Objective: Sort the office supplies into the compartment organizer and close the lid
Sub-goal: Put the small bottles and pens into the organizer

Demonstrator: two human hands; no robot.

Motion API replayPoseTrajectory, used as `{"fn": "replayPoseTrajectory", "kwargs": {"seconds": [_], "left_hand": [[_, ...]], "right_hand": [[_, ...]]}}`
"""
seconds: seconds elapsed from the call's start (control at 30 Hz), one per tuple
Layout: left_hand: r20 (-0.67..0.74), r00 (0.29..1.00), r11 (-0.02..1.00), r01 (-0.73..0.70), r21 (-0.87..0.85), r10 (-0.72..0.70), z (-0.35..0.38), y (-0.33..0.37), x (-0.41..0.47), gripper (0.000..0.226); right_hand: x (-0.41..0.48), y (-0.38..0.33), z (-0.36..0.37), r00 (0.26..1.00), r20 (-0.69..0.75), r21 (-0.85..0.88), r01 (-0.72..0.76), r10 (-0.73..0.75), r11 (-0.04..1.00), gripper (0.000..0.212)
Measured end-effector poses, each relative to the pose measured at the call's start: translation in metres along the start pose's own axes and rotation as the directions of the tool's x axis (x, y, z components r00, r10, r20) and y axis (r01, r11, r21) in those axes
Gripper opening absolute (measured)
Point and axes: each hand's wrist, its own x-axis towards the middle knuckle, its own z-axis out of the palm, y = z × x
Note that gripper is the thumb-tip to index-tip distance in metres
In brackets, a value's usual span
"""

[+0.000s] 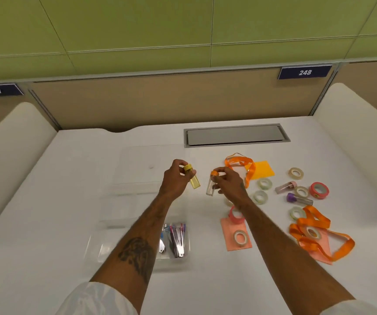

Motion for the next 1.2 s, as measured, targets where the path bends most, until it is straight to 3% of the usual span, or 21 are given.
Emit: {"fn": "replayPoseTrajectory", "kwargs": {"seconds": [0.17,0.4,0.7,0.87,1.2], "left_hand": [[-0.022,0.999,0.997,-0.046,0.069,0.048,-0.049,-0.027,-0.007,0.044],[0.044,0.994,0.973,-0.107,0.204,0.100,-0.071,-0.060,-0.016,0.035],[0.148,0.981,0.901,-0.174,0.397,0.124,-0.074,-0.082,-0.028,0.044],[0.144,0.985,0.882,-0.150,0.446,0.095,-0.067,-0.088,-0.034,0.043],[0.131,0.990,0.807,-0.117,0.578,0.049,-0.062,-0.097,-0.032,0.060]], "right_hand": [[-0.011,-0.012,0.055,1.000,0.016,-0.102,0.029,-0.027,0.994,0.019],[-0.020,-0.013,0.098,0.994,0.012,-0.402,0.102,-0.106,0.910,0.021],[-0.027,0.007,0.105,0.971,0.155,-0.670,0.237,-0.180,0.704,0.023],[-0.026,0.019,0.108,0.959,0.208,-0.795,0.281,-0.194,0.537,0.027],[-0.022,0.021,0.092,0.949,0.176,-0.842,0.283,-0.263,0.459,0.045]]}}
